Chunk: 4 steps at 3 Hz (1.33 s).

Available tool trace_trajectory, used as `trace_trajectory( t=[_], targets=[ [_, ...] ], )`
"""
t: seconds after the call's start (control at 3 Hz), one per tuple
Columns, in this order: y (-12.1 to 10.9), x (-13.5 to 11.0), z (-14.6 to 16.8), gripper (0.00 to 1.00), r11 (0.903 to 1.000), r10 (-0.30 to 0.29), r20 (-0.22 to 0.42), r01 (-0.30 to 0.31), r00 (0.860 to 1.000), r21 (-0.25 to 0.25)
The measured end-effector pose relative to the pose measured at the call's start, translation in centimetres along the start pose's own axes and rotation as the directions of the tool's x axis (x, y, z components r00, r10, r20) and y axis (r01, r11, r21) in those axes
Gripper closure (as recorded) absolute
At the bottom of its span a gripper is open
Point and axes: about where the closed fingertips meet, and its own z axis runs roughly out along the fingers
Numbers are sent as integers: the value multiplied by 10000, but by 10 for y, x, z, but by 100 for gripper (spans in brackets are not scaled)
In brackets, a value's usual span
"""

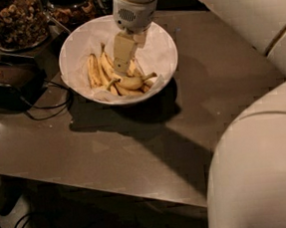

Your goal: Pick banana from white bowl

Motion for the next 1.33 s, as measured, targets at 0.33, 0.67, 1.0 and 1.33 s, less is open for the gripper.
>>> trace_trajectory(
  t=[0.33,0.67,1.0,1.33],
  targets=[
    [0,1,1,34,10000,17,43,-17,10000,8],
    [0,1,2,33,10000,15,38,-15,10000,-23],
    [-1,-1,5,39,10000,3,-23,-3,10000,-54],
    [-3,-3,9,46,10000,-28,-139,27,9999,-60]
  ],
)
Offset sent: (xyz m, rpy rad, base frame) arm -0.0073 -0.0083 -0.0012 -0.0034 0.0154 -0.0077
